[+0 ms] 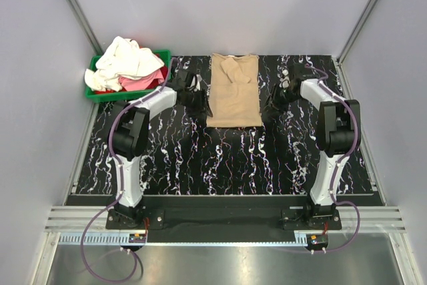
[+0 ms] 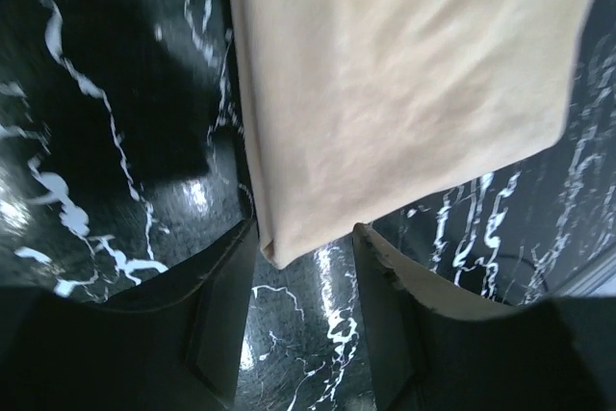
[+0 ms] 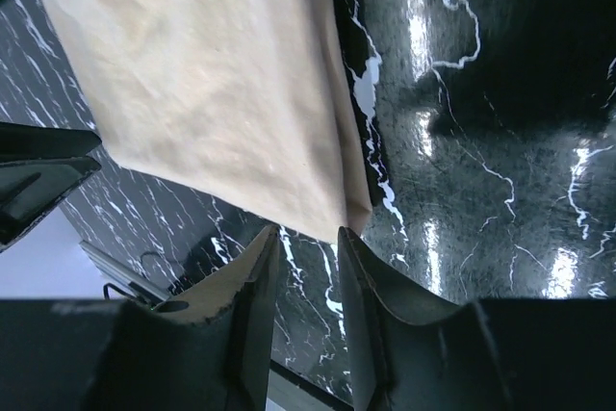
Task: Fold and stack the t-shirts
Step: Fold the tshirt
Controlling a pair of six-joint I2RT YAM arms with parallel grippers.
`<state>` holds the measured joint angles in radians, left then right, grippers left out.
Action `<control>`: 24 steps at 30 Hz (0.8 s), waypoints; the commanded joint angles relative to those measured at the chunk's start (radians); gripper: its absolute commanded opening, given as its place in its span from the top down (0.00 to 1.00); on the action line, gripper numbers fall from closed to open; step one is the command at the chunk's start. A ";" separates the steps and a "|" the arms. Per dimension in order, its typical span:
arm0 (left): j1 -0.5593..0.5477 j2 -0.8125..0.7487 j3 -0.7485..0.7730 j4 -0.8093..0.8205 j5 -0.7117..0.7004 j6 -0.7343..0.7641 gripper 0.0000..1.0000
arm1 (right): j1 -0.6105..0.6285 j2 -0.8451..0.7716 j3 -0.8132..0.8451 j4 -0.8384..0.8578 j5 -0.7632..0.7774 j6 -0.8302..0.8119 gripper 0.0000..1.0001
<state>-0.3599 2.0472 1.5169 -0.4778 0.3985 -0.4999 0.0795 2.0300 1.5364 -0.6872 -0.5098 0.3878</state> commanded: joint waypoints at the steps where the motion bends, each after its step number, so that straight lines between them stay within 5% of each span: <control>1: 0.001 -0.032 -0.038 0.022 -0.046 -0.026 0.52 | 0.023 -0.021 -0.036 0.103 -0.053 -0.024 0.62; 11: -0.002 0.031 -0.076 0.071 0.031 -0.049 0.62 | 0.040 0.044 -0.097 0.167 -0.042 -0.043 0.66; 16: -0.005 0.030 -0.129 0.114 0.097 -0.072 0.91 | 0.040 -0.017 -0.214 0.216 0.048 -0.037 1.00; 17: -0.007 0.025 -0.138 0.114 0.092 -0.075 1.00 | 0.040 -0.040 -0.248 0.265 0.065 -0.027 1.00; 24: -0.031 -0.041 -0.245 0.133 0.037 -0.126 1.00 | 0.042 -0.146 -0.435 0.334 0.108 0.019 1.00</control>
<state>-0.3706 2.0430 1.3186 -0.3435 0.4595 -0.6113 0.1154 1.9209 1.1511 -0.3943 -0.4572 0.3927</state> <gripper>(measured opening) 0.012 0.010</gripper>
